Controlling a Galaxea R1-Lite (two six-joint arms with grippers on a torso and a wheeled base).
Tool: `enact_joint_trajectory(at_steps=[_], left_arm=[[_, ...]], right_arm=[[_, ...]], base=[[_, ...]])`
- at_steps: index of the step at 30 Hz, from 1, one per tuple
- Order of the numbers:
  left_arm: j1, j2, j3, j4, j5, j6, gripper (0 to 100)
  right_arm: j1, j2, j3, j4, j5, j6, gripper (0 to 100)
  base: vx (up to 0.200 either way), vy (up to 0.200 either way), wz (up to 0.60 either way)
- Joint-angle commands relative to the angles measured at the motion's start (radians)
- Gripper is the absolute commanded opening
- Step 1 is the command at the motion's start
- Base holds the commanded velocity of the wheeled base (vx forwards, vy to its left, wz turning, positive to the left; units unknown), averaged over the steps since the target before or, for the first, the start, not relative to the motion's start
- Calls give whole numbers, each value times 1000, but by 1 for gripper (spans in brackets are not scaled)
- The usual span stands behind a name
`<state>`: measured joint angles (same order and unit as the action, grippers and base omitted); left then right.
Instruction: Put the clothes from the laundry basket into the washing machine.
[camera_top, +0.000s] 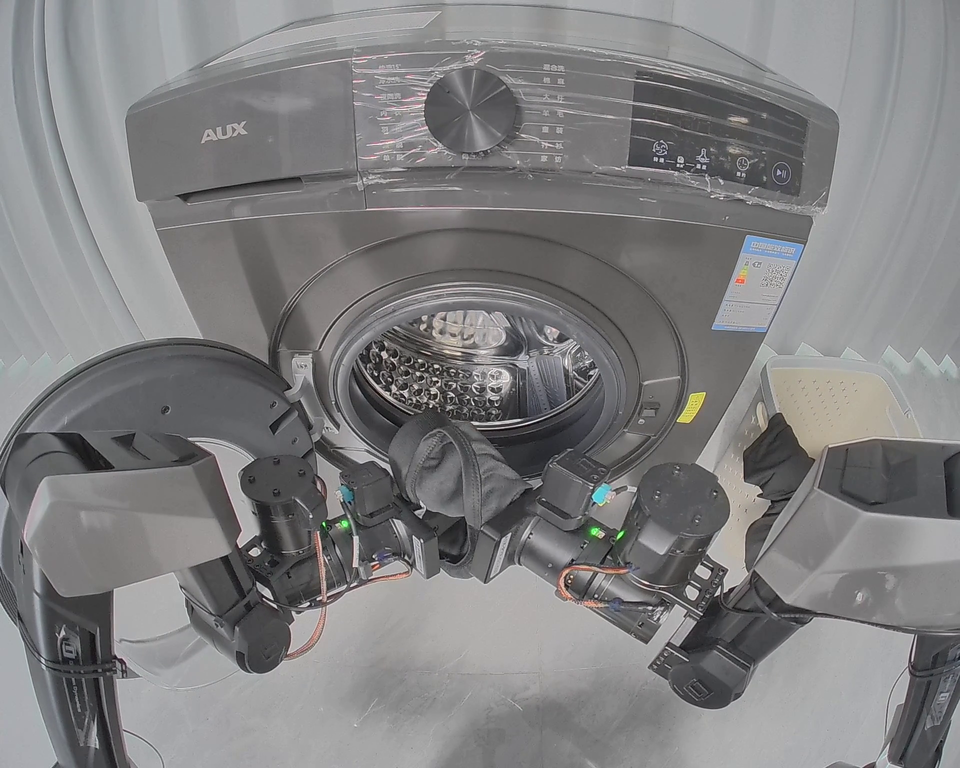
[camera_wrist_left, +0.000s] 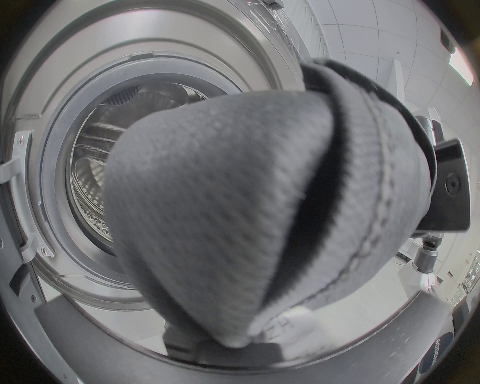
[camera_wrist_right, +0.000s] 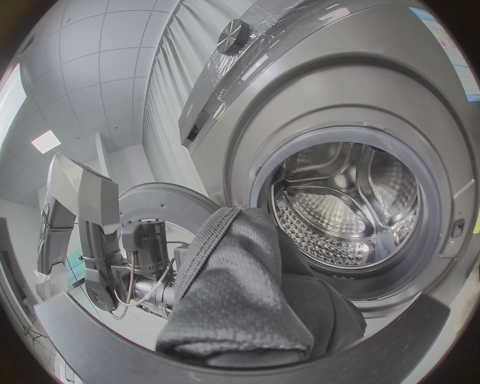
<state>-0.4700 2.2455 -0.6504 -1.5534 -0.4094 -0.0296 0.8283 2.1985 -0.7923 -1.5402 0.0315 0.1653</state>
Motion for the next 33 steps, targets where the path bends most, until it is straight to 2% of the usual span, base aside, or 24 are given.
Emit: enact_joint_trajectory(at_steps=[1, 3, 7, 10, 11, 14, 16, 18, 19, 21, 23, 25, 30, 33], left_arm=[[8, 8, -20, -1, 20, -3, 0], [11, 0, -25, -2, 46, -6, 0], [14, -34, -15, -2, 60, -16, 0], [11, -60, -9, -2, 61, -23, 0], [10, -66, -8, -2, 64, -23, 0], [2, -86, 0, -2, 109, -24, 0], [1, -104, 26, -2, 159, -27, 0], [2, -129, 58, -2, 179, -32, 0], [8, -139, 72, -2, 181, -41, 0], [11, -167, 106, -2, 199, -82, 0], [-1, -204, 156, -2, 238, -113, 0], [-6, -244, 199, -1, 253, -127, 0], [-2, -239, 212, -2, 273, -108, 0], [4, -239, 213, -2, 320, -110, 0]], right_arm=[[-12, -10, 38, 5, -15, 0, 0], [-31, -17, 78, 8, -54, 0, 0], [-63, -19, 154, 0, -59, 0, 0], [-63, -23, 163, -1, -59, 10, 0], [-60, -23, 160, 0, -62, 10, 100], [-54, -43, 226, 6, -65, 5, 100], [-49, -65, 338, 9, -58, -4, 100], [-46, -68, 470, 9, -47, -12, 100], [-43, -62, 525, 5, -35, -15, 100], [-32, -54, 596, 2, 4, -10, 100], [-29, -40, 611, -1, 10, -7, 100], [-48, -43, 601, -1, 1, -6, 100], [-121, -29, 561, -5, -45, 14, 100], [-146, -33, 567, -8, -48, 63, 100]], base=[[0, 0, 0], [0, 0, 0], [0, 0, 0], [0, 0, 0], [0, 0, 0], [0, 0, 0], [0, 0, 0], [0, 0, 0], [0, 0, 0], [0, 0, 0], [0, 0, 0], [0, 0, 0], [0, 0, 0], [0, 0, 0]])
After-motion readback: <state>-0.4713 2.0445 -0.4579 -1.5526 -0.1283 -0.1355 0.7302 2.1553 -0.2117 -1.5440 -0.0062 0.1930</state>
